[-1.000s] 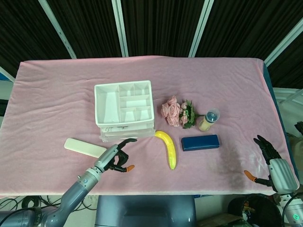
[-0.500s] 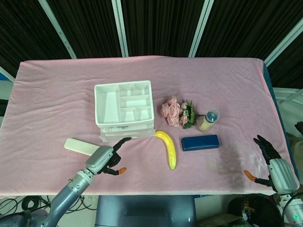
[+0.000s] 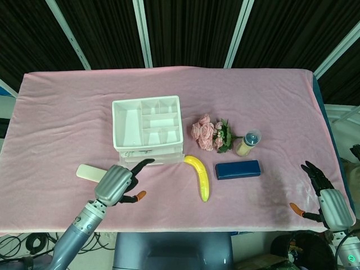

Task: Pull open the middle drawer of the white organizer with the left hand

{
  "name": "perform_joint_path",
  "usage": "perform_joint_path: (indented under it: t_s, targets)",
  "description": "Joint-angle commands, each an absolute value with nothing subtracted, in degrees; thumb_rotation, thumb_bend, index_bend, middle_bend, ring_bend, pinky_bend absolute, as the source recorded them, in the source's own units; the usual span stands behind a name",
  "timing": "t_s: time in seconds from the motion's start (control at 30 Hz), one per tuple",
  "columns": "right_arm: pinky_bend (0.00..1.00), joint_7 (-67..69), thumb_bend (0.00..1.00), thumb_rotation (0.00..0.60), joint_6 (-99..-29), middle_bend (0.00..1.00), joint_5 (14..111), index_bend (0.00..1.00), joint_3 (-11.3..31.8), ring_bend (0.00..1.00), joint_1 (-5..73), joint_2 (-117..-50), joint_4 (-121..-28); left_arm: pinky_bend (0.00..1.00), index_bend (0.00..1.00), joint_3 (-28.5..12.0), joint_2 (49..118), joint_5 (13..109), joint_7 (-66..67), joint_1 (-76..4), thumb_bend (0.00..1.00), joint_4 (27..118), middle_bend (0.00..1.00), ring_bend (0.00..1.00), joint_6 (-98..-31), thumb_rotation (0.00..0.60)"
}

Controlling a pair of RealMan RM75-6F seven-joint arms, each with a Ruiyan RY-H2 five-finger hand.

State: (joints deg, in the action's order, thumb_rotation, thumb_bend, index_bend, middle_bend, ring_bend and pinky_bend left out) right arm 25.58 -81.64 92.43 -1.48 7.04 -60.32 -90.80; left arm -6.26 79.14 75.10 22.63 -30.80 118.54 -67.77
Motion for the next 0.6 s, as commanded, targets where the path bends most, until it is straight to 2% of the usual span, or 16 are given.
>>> perform_joint_path:
  t_s: [0.03, 0.37, 0.6]
  targets:
    - [0.15, 25.5, 0.13, 0.6, -81.6, 0.0, 92.4, 0.0, -1.5, 0.01, 7.0, -60.3, -90.8, 0.77, 0.15, -7.4, 78.0, 70.3, 28.6, -30.6, 0.27, 120.6, 0.99, 0.91, -70.1, 0.6]
    - [0.15, 25.4, 0.13, 0.6, -81.6, 0.0, 92.5, 0.0, -1.5, 0.01, 7.1, -60.3, -90.9, 0.79, 0.18, -8.1, 76.0, 61.2, 35.1, -31.7, 0.27, 122.4, 1.0, 0.92, -70.7, 0.6]
    - [0.15, 25.4, 0.13, 0.6, -81.5, 0.0, 92.5, 0.0, -1.5, 0.01, 7.1, -60.3, -90.8, 0.81, 0.3, -7.9, 75.9, 59.5, 36.1, -32.1, 0.27, 122.5, 1.0, 0.94, -71.5, 0.6]
